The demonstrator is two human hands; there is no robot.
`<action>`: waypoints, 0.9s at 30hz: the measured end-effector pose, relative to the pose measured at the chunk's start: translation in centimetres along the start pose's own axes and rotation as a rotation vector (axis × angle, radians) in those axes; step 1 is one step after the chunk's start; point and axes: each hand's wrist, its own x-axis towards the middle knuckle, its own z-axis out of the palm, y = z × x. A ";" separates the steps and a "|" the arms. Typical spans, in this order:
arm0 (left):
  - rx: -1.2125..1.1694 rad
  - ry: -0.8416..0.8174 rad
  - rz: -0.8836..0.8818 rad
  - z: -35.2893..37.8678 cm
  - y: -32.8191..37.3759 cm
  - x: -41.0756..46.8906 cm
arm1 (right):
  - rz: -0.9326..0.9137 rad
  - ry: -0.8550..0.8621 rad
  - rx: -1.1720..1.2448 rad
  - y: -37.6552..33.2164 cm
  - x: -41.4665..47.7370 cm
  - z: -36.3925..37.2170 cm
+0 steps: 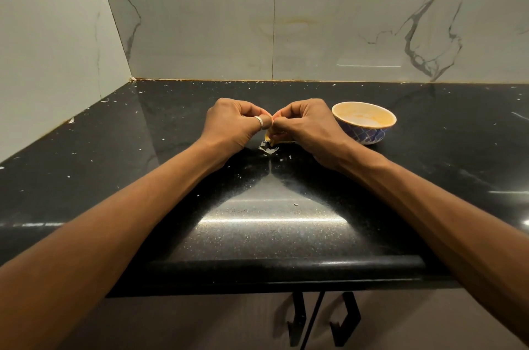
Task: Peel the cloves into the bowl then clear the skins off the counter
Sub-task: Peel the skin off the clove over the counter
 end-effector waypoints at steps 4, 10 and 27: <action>0.004 -0.021 0.018 -0.1 0.2 -0.1 | -0.022 0.022 -0.085 0.1 -0.1 -0.1; -0.036 -0.044 0.008 0.0 0.0 0.0 | -0.008 0.050 -0.048 0.3 0.2 -0.2; 0.015 0.017 -0.076 0.0 -0.2 0.2 | 0.067 0.046 0.014 0.5 0.6 -0.6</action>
